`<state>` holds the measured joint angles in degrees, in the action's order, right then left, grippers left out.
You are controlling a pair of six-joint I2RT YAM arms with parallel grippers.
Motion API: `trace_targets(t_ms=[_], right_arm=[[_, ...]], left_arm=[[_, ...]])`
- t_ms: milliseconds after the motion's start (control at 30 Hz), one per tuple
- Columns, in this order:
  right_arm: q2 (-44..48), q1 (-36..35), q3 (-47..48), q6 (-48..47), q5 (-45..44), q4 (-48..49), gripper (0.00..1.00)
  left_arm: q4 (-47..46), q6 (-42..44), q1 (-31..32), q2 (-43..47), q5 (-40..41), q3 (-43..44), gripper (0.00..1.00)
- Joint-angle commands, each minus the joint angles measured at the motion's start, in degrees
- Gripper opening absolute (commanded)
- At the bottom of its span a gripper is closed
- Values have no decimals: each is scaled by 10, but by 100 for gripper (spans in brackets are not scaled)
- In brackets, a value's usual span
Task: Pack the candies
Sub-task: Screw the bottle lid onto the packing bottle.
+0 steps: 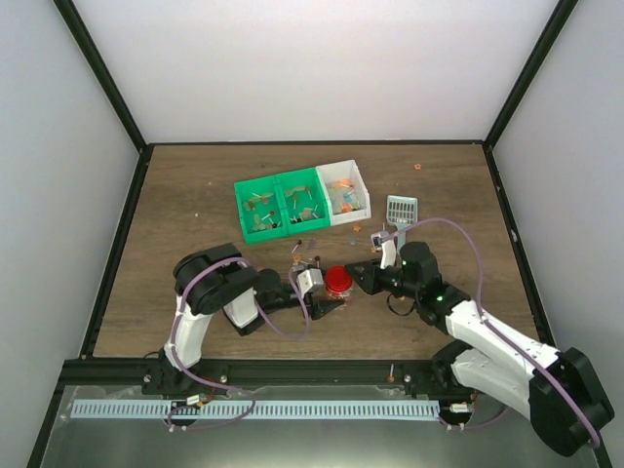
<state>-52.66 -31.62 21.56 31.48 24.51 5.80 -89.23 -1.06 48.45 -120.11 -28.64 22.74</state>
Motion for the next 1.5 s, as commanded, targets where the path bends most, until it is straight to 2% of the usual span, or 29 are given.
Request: trace_targets(t_ms=[0,133,300,667,900,1133,1233,1333,1400,1467], right_arm=[[-23,4,15,-16,31,39,17],[-35,4,8,-9,62,58,15],[-18,4,-19,8,100,73,3],[-10,3,-93,18,156,72,3],[80,-7,-125,59,167,72,1],[119,-41,-141,82,168,69,1],[151,-49,-141,86,150,52,1],[202,-48,-113,74,72,-21,1],[222,-42,-88,64,34,-46,6],[206,-29,-61,50,9,-58,12]], left_arm=[[-124,-42,-5,-109,-15,-69,55],[-124,-42,-5,-106,-8,-72,55],[-124,-53,-9,-105,4,-72,54],[-124,-63,-10,-109,24,-68,54],[-122,-74,-10,-113,44,-60,52],[-123,-83,-11,-112,50,-58,52],[-124,-78,-10,-111,54,-65,52],[-124,-67,-10,-110,45,-72,52],[-123,-58,-10,-110,32,-76,52],[-124,-49,-10,-109,20,-81,52]])
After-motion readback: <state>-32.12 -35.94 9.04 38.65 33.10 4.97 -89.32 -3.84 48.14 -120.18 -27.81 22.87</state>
